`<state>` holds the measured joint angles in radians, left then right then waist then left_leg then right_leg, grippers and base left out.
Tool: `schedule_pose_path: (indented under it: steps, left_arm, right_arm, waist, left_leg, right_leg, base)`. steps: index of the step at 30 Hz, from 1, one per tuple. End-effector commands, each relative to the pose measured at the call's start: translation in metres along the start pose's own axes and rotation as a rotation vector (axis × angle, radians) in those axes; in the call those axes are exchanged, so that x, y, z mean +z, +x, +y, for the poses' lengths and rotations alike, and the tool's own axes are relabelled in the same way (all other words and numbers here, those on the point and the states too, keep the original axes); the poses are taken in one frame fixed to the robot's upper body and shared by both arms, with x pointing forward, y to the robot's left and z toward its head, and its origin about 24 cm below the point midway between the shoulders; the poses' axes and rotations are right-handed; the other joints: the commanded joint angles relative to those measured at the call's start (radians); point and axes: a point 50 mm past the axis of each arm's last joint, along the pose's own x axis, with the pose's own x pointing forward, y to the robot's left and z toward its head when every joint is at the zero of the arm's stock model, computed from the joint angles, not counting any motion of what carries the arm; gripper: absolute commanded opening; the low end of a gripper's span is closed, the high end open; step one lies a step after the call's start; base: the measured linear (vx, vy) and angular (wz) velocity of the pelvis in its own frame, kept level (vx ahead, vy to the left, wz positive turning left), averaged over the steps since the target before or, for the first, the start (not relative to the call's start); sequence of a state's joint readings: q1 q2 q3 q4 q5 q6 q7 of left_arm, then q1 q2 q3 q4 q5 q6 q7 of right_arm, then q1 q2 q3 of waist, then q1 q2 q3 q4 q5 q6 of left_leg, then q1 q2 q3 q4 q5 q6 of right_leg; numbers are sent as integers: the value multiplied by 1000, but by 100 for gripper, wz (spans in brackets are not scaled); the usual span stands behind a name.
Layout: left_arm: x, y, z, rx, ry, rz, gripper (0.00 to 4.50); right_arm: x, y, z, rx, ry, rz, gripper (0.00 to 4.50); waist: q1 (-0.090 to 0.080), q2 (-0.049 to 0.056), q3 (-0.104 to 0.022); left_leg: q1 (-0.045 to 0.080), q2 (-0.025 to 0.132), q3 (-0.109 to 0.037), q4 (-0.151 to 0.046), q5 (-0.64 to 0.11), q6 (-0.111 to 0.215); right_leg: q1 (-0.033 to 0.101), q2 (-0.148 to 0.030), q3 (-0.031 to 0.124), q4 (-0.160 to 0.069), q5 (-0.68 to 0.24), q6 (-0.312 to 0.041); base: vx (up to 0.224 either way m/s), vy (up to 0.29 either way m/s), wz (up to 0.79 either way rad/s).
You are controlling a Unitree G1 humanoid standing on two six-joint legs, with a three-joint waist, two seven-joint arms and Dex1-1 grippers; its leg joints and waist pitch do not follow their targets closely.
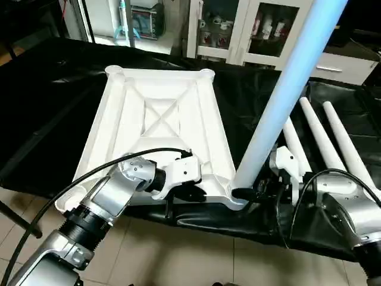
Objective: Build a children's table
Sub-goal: Rotate leg to tighten
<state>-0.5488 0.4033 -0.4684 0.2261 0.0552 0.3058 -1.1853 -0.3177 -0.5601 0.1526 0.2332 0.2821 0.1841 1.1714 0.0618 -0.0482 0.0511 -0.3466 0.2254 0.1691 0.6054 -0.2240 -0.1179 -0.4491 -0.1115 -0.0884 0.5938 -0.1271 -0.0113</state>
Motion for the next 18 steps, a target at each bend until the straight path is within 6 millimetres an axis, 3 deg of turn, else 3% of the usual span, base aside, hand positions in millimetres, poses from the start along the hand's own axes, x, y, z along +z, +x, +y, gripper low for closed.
schedule_pose_path:
  steps: [1,10,13,15,17,18]
  left_arm:
    - [-7,12,-13,-94,-9,46,0]
    - [-8,13,-14,-88,-6,50,0]
    - [-7,14,-13,-65,-16,25,0]
    - [-6,14,-12,-53,-21,10,0]
    - [-5,16,-11,-35,-36,-19,0]
    - [-4,17,-11,-24,-47,-36,0]
  right_arm:
    - [-5,0,0,13,6,34,223]
    - [-11,3,1,24,18,43,210]
    - [-20,5,-4,-63,87,27,210]
    - [-24,6,-6,-114,133,16,210]
    - [-31,8,-11,-195,198,5,209]
    - [-35,10,-12,-232,230,0,209]
  waist:
    - [-2,-3,-63]
    - [-4,-4,-63]
    - [-5,-3,-63]
    - [-8,-2,-58]
    - [-18,-4,-45]
    - [-22,-4,-45]
  left_leg:
    - [-13,-3,18,-72,-115,100]
    - [-13,-3,17,-73,-124,98]
    - [-12,-3,17,-74,-136,94]
    - [-14,-3,16,-78,-170,83]
    - [-4,-5,13,-86,-300,53]
    - [-1,-7,10,-86,-324,47]
  right_leg:
    - [79,-15,36,-50,-228,-224]
    - [79,-14,35,-50,-220,-227]
    - [78,-15,35,-52,-232,-224]
    - [77,-15,34,-59,-278,-211]
    - [68,-12,27,-83,-467,-149]
    - [68,-13,24,-90,-513,-129]
  base:
    - [0,0,0]
    - [0,0,0]
    - [0,0,0]
    - [0,0,0]
    - [0,0,0]
    - [0,0,0]
